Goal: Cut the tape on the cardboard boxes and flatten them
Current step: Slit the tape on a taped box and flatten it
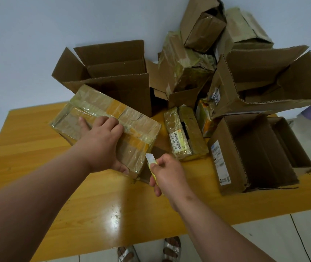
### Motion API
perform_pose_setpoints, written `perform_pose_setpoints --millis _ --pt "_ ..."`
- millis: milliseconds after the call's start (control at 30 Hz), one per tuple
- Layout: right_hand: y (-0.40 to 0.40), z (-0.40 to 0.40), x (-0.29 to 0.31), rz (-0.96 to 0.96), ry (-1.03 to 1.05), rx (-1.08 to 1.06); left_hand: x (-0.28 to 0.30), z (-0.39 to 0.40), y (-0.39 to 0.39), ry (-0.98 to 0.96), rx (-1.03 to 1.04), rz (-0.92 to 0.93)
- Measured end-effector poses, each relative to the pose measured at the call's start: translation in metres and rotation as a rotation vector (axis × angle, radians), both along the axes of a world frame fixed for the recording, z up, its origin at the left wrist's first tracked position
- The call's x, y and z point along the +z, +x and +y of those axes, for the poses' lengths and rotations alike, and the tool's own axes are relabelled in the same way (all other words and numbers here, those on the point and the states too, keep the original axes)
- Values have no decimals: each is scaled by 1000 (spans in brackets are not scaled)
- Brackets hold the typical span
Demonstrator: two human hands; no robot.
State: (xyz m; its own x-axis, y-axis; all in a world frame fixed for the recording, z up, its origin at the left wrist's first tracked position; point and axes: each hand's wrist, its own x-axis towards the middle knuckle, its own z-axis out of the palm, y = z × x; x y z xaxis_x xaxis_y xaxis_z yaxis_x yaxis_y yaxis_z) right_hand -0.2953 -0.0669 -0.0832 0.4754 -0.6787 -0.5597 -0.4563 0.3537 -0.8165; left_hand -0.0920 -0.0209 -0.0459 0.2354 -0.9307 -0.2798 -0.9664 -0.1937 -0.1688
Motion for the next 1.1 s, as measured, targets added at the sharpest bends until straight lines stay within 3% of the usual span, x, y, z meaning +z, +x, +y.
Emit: perform_pose_setpoints --millis 133,300,633,933,1100 --pt "-9 3 -1 -38 79 5 0 0 1 -13 -10 -8" --pt "-11 -22 3 -106 -70 -206 0 1 1 -28 -25 -27" --pt "56 -66 -9 71 -288 54 6 6 -2 -64 -36 -52" --pt "48 -83 -21 282 -448 156 5 55 -8 -621 -76 -108" --pt "57 -68 -6 442 -802 193 3 81 -3 -615 3 -154"
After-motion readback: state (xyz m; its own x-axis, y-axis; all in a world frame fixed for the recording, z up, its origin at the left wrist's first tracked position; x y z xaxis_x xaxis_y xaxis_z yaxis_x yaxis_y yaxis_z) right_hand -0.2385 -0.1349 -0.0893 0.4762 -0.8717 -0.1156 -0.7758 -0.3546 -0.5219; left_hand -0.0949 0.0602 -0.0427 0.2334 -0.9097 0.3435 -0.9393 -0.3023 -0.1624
